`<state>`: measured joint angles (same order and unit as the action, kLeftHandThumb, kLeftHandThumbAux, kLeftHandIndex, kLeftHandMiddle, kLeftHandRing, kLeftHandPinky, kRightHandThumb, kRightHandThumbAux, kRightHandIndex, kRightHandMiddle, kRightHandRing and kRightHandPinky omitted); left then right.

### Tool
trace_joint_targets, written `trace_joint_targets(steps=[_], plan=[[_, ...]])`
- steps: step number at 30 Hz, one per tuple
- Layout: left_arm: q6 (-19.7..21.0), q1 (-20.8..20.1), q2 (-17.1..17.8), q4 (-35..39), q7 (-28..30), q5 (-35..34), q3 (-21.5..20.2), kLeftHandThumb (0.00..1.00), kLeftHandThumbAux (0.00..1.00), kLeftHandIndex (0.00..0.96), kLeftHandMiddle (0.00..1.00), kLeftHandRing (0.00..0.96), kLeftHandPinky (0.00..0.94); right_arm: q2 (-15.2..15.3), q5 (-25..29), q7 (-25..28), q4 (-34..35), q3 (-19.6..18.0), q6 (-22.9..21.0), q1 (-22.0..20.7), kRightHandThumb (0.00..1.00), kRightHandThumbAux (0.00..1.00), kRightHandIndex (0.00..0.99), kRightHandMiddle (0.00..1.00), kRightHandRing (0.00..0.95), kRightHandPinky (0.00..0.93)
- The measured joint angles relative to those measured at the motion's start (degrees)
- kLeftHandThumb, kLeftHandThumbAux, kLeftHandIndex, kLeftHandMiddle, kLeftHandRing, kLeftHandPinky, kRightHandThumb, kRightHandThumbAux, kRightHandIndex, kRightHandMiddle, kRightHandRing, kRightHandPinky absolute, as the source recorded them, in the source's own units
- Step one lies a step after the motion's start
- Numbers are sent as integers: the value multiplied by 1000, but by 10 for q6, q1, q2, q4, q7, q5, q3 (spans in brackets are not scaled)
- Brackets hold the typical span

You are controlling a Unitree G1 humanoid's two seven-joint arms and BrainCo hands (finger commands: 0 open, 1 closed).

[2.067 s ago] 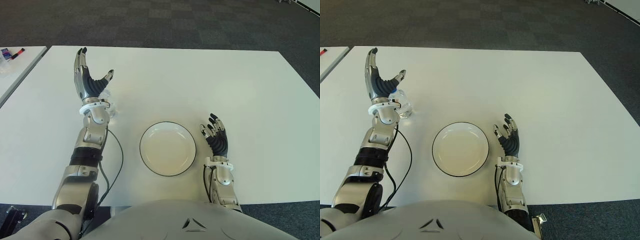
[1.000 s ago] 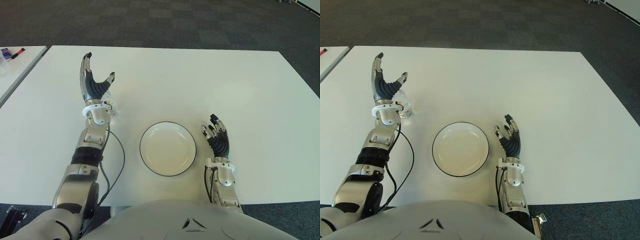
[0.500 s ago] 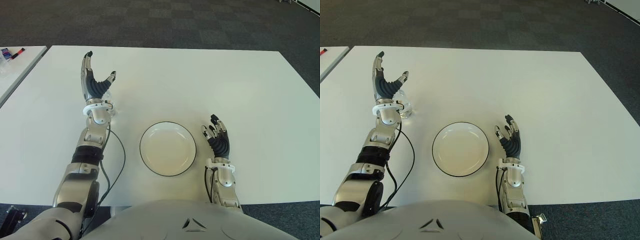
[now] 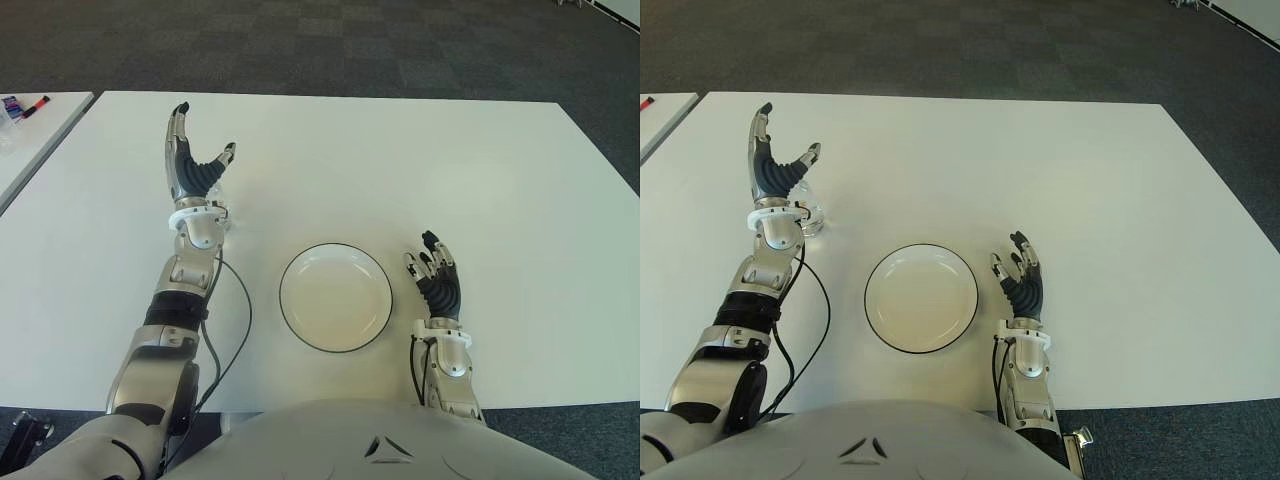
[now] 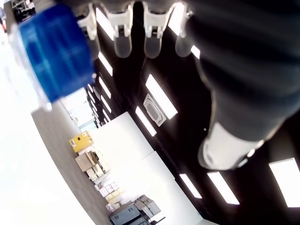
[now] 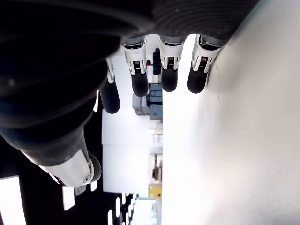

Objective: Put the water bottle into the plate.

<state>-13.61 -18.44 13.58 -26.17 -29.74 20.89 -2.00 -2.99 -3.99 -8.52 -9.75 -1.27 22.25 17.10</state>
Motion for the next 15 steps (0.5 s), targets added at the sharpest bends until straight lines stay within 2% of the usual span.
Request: trace_joint_targets(steps=[15], plan=[[1, 5, 0, 3, -4, 1, 1, 214, 764, 14, 49, 49, 99, 0, 4, 2, 0, -1, 0, 0, 512, 729, 187, 109, 71, 98]])
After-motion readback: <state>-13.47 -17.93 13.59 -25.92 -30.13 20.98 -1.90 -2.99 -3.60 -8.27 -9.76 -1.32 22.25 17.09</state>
